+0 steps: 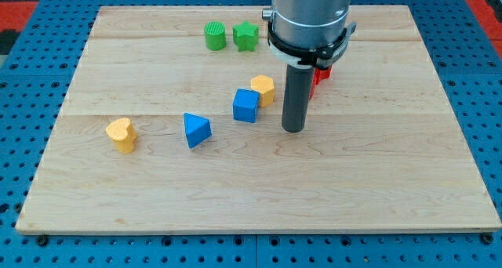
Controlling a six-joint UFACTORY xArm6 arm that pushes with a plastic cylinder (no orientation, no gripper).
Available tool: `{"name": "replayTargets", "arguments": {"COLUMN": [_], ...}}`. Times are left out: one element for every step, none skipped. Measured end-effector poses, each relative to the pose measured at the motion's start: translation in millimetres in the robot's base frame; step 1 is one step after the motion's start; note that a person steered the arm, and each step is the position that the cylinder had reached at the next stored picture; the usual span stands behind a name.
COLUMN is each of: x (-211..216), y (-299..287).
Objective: Place yellow hexagon at the left side of green circle
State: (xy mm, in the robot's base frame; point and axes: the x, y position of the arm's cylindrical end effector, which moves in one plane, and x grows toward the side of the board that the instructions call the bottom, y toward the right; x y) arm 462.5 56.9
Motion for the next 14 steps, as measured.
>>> {"name": "replayTargets", "arguments": {"x": [-15.0, -33.4, -52.1, -64.3, -77.5, -83.1, -83.1, -84.1, -95.5, -109.8, -111.4, -111.0, -108.7, -95.9], "y": [-2.8, -10.3, -27.6, -82.2, -118.3, -121.1, -105.5, -78.6, -76.0, -87.9, -115.8, -132.8, -139.5, -141.2]}}
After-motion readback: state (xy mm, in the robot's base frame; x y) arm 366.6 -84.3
